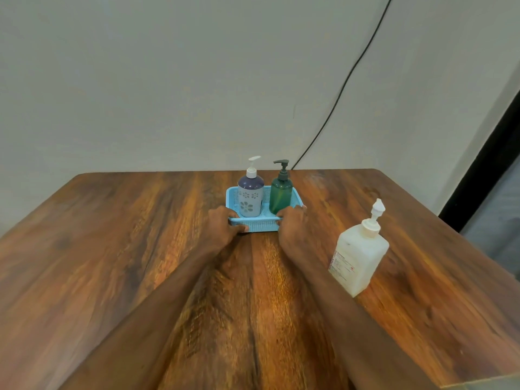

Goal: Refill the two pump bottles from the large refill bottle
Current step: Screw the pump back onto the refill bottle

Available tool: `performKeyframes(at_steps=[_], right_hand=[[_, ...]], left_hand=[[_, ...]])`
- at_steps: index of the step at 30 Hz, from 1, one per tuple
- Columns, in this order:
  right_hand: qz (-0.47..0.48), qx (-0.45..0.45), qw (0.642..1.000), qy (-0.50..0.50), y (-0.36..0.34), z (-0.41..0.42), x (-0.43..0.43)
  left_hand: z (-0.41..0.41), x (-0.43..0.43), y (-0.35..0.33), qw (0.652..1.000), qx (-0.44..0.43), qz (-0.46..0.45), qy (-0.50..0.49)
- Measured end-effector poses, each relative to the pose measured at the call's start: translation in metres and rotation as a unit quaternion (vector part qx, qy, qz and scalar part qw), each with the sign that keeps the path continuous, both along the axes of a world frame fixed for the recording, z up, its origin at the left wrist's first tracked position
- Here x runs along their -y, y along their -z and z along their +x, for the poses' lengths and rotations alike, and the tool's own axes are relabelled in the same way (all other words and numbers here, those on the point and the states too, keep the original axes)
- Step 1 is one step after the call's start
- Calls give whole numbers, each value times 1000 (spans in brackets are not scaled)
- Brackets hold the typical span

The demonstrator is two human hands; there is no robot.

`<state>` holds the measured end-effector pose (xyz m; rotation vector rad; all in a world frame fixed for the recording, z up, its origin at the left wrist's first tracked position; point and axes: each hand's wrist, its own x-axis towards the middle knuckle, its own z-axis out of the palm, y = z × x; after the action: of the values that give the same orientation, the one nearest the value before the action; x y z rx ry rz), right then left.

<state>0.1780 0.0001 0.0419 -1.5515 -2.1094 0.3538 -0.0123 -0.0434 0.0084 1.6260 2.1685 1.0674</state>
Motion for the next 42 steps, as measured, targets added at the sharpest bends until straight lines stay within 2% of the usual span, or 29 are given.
performKeyframes(at_steps=[10, 16, 18, 20, 23, 26, 28, 30, 32, 35, 37, 42], right_hand=[[16, -1, 1000, -9, 7, -8, -27], [23, -107, 994, -24, -19, 22, 22], [56, -130, 990, -24, -34, 39, 48], [98, -161, 982, -33, -48, 65, 77], [204, -228, 949, -75, -62, 115, 119], [268, -260, 927, -43, -61, 168, 135], [239, -260, 936, 14, -53, 191, 129], [159, -244, 955, 56, -40, 202, 117], [59, -210, 974, 54, -23, 205, 105], [-53, -202, 978, 7, 1, 198, 91], [-70, -209, 975, -5, 15, 193, 83], [-41, -217, 975, 17, 19, 196, 59]], left_hand=[[-3, -19, -2, 1000, -6, -17, -18], [44, 22, -2, 993, -21, 104, -51], [69, 34, -13, 987, -24, 146, -64], [95, 44, -29, 984, -17, 175, -36], [132, 57, -43, 979, -5, 203, 24], [166, 59, -49, 977, 43, 196, 71], [184, 56, -52, 983, 47, 154, 87], [197, 51, -53, 987, 41, 119, 102], [204, 46, -51, 988, 46, 96, 110], [209, 40, -43, 989, 49, 55, 128], [209, 36, -37, 987, 46, 39, 147], [207, 14, -33, 985, 32, 43, 164]])
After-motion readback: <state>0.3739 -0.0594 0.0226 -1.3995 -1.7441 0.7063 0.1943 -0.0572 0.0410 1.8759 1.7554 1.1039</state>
